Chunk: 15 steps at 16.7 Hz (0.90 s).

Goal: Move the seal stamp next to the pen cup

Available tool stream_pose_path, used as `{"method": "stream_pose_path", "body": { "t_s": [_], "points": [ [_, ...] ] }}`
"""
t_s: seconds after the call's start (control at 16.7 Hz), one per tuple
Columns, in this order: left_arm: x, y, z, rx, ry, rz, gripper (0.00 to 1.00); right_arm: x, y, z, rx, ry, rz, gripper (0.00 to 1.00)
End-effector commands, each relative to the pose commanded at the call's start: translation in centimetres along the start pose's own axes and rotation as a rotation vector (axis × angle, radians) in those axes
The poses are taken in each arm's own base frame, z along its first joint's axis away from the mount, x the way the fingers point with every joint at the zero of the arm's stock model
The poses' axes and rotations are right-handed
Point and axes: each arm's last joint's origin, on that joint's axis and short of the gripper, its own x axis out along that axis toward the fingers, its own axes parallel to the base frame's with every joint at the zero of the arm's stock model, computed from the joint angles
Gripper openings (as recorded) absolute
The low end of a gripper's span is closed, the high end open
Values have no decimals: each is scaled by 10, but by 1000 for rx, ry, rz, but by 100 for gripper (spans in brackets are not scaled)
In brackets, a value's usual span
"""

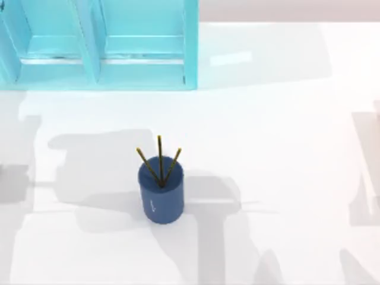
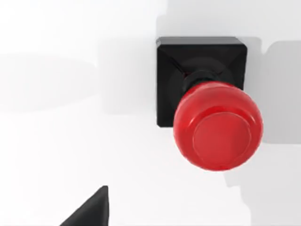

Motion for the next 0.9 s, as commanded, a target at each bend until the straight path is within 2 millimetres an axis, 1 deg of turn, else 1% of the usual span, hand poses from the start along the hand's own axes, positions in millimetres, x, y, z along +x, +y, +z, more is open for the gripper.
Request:
{"method": "stream_pose_path", "body": {
  "t_s": [0.06, 0.18, 0.3, 0.42, 0.6, 0.72, 0.9],
  "points": [
    [1, 0, 0, -1, 1, 0, 100, 0, 0, 0, 0, 0, 0, 100],
    [13, 1, 1, -4, 7, -2, 100, 0, 0, 0, 0, 0, 0, 100],
    [33, 2, 3, -5, 6, -2, 100, 0, 0, 0, 0, 0, 0, 100],
    [58, 3, 4, -4, -5, 1, 100, 0, 0, 0, 0, 0, 0, 100],
    [91, 2, 2, -5, -3, 1, 100, 0, 0, 0, 0, 0, 0, 100],
    [100, 2, 0, -5, 2, -1, 100, 0, 0, 0, 0, 0, 0, 100],
    [100, 2, 0, -5, 2, -1, 100, 0, 0, 0, 0, 0, 0, 100]
  ]
}}
